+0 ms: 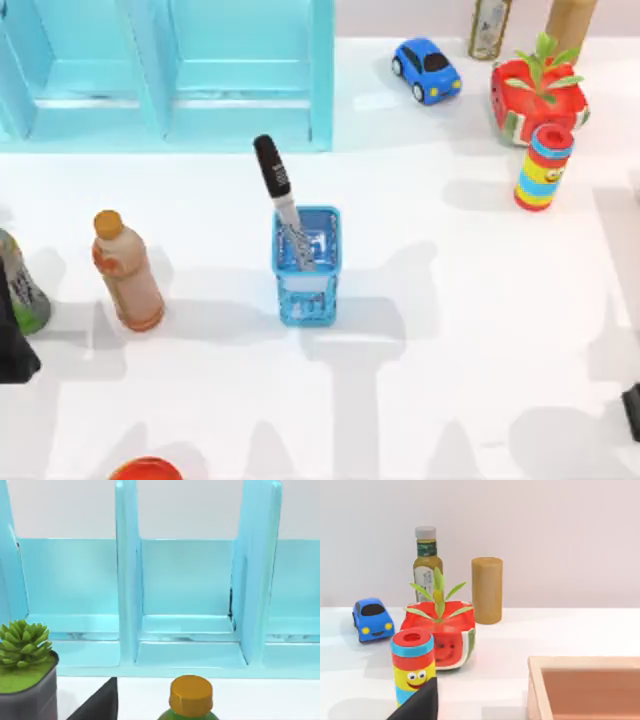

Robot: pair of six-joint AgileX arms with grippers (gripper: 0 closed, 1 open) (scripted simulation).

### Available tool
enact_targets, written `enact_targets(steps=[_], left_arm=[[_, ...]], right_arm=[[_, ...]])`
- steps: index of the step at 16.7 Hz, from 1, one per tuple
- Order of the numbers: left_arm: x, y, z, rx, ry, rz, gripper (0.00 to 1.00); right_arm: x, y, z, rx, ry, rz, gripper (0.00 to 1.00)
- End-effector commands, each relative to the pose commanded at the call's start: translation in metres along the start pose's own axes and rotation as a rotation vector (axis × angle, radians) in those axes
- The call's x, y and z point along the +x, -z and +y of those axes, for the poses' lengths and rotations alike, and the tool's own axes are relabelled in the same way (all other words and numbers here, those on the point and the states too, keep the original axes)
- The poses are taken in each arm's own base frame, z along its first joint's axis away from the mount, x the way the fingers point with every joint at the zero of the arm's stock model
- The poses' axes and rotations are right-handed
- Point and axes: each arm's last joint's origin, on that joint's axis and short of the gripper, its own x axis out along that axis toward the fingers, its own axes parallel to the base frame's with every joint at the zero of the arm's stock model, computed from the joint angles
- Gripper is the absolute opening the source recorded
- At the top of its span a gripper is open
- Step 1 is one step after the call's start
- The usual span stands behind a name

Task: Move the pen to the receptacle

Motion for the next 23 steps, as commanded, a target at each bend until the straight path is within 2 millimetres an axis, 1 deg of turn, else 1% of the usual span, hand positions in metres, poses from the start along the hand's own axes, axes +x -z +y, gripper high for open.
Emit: enact_targets(steps=[3,5,8,10,11,14,16,19,21,23], left_arm=[[0.000,0.000,0.000,0.000,0.000,0.000,1.00],[0.000,0.000,0.000,0.000,0.000,0.000,1.00],[0.000,0.000,0.000,0.000,0.000,0.000,1.00],[0.000,0.000,0.000,0.000,0.000,0.000,1.00],[0.000,0.000,0.000,0.000,0.000,0.000,1.00],[0.000,0.000,0.000,0.000,0.000,0.000,1.00],[0.000,0.000,0.000,0.000,0.000,0.000,1.00],[0.000,0.000,0.000,0.000,0.000,0.000,1.00],[0.000,0.000,0.000,0.000,0.000,0.000,1.00],[0.000,0.000,0.000,0.000,0.000,0.000,1.00]], right_arm=[[0.000,-0.002,0.001,0.000,-0.010,0.002,1.00],[0.002,-0.010,0.005,-0.002,-0.052,0.014,1.00],[0.010,-0.031,0.015,-0.003,-0.154,0.059,1.00],[0.023,-0.048,0.026,-0.003,-0.242,0.110,1.00],[0.032,-0.056,0.033,-0.003,-0.290,0.143,1.00],[0.071,-0.070,0.065,-0.006,-0.437,0.267,1.00],[0.100,-0.069,0.094,-0.013,-0.533,0.354,1.00],[0.136,-0.053,0.142,-0.030,-0.661,0.469,1.00],[0.151,-0.038,0.171,-0.044,-0.730,0.529,1.00],[0.159,-0.024,0.194,-0.058,-0.783,0.577,1.00]])
